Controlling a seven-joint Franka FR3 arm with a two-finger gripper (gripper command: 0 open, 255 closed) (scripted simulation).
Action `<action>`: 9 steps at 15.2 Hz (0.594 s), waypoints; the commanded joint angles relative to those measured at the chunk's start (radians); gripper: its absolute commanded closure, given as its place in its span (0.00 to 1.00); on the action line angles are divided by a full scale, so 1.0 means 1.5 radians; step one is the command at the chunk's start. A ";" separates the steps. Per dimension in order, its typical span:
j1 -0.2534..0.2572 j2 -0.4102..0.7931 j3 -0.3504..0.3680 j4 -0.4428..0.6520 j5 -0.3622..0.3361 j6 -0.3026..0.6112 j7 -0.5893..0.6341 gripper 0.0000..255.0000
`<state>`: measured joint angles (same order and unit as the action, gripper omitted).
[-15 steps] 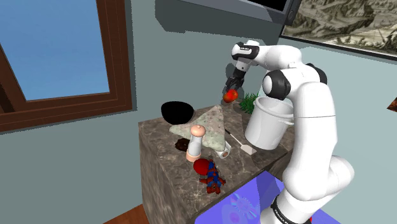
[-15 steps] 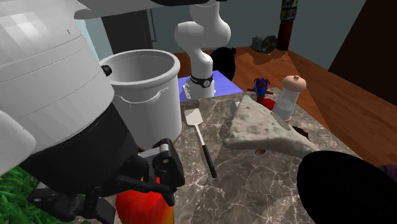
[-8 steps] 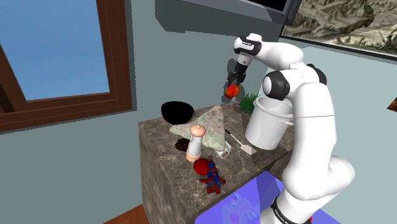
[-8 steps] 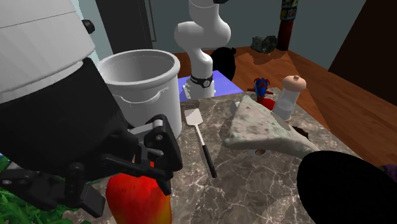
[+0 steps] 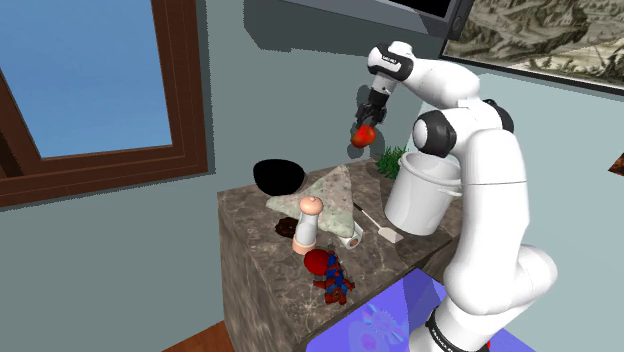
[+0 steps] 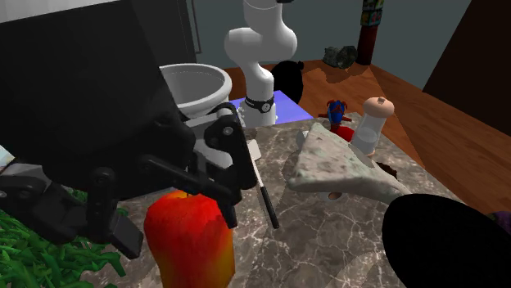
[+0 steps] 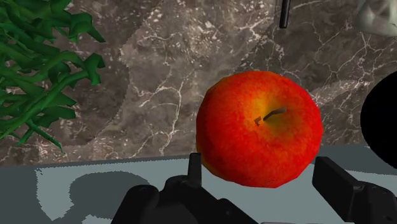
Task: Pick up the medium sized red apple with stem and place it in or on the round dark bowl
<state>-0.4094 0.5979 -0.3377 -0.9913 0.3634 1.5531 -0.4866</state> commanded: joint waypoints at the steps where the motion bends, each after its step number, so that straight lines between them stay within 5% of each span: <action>1: 0.022 -0.015 0.002 -0.018 -0.005 0.008 0.019 1.00; 9: 0.125 -0.070 0.019 -0.091 -0.029 0.047 0.120 1.00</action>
<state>-0.2363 0.4949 -0.3134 -1.1341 0.3226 1.6275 -0.3280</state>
